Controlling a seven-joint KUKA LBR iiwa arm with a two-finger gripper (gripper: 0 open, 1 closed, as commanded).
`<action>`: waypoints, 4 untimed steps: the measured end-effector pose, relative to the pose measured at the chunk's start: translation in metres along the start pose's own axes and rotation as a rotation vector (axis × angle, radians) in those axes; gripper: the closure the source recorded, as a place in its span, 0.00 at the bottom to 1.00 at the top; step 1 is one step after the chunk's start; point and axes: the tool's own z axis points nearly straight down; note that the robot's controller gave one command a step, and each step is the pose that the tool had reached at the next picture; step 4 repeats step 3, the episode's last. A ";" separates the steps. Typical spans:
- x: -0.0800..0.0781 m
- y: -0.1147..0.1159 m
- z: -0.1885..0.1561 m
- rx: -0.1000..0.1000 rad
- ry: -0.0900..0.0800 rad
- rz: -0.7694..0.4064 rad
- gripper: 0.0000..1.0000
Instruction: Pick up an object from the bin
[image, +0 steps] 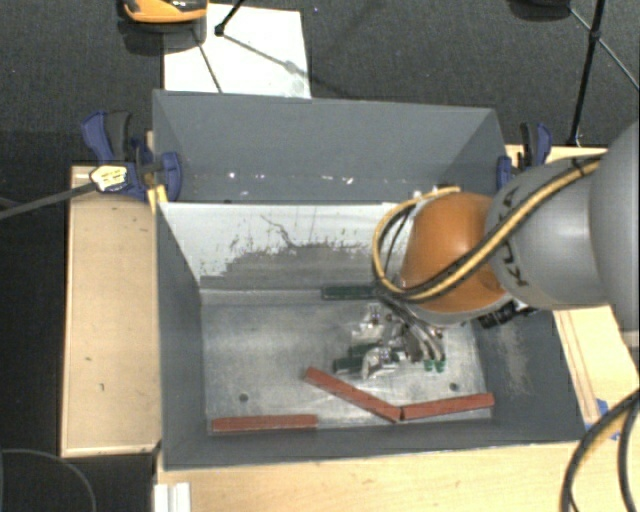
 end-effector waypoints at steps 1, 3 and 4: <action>0.000 0.000 -0.001 0.000 0.000 0.000 1.00; -0.019 -0.003 -0.152 0.000 -0.003 -0.114 1.00; -0.019 -0.003 -0.152 0.000 -0.003 -0.114 1.00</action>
Offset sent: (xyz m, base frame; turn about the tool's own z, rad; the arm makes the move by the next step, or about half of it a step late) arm 0.0436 -0.0125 -0.0118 -0.1570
